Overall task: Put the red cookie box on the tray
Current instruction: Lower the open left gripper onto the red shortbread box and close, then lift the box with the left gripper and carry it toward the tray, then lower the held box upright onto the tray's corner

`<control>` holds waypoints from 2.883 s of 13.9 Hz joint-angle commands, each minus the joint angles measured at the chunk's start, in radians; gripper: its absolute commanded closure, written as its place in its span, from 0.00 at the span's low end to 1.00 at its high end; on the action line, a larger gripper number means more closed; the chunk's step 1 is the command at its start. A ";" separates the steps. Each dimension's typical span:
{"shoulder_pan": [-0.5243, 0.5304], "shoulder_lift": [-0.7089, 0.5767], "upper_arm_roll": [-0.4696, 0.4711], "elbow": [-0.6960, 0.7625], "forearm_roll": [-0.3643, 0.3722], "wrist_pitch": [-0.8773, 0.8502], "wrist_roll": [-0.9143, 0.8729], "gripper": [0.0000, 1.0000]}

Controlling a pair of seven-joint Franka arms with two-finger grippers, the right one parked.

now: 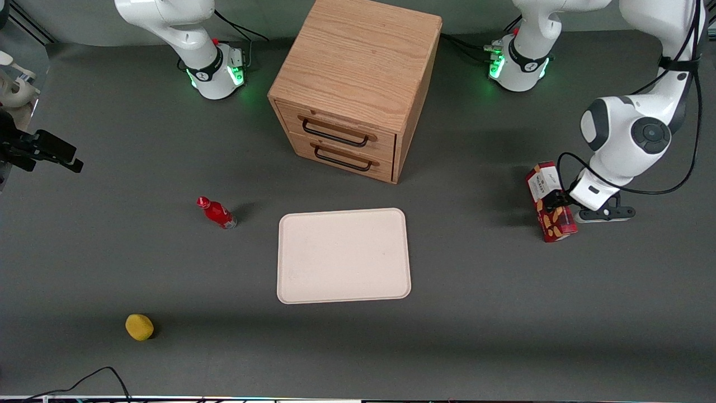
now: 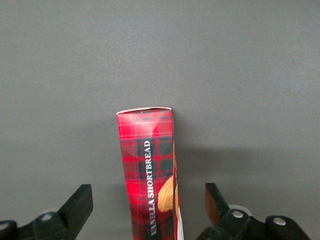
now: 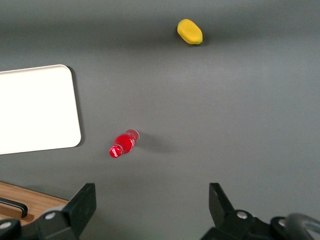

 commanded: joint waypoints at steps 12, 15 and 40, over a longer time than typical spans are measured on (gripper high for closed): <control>-0.013 -0.026 -0.003 -0.087 -0.041 0.118 0.031 0.96; -0.034 -0.091 -0.008 -0.042 -0.041 -0.050 -0.004 0.96; -0.323 0.551 -0.399 1.229 0.236 -0.688 -1.190 0.94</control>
